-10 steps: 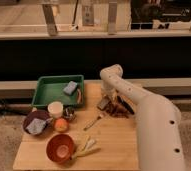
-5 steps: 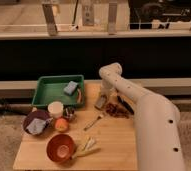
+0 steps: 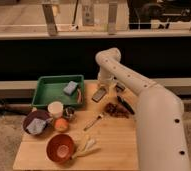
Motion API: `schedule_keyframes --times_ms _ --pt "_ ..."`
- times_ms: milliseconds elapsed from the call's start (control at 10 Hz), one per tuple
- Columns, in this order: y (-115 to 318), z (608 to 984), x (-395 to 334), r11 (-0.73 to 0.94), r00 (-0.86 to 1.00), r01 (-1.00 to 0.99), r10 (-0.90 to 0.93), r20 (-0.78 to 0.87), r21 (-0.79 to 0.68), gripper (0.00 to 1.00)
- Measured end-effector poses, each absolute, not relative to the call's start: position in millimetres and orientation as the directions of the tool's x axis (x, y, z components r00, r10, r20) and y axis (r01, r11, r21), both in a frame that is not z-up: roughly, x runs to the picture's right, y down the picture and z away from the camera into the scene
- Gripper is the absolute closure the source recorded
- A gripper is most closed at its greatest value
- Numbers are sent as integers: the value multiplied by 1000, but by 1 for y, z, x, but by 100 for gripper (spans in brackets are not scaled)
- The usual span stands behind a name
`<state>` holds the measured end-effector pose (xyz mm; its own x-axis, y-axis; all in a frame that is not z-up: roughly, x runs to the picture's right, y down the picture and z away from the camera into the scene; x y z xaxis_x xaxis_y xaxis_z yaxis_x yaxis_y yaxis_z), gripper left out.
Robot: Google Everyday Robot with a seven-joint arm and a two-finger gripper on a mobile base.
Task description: Wipe red bowl with eraser
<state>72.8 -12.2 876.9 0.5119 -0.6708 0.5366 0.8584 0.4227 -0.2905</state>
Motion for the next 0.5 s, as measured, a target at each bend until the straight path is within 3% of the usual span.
schedule_keyframes --times_ms 500 --pt "8 797 52 398 423 900 -706 568 -176 100"
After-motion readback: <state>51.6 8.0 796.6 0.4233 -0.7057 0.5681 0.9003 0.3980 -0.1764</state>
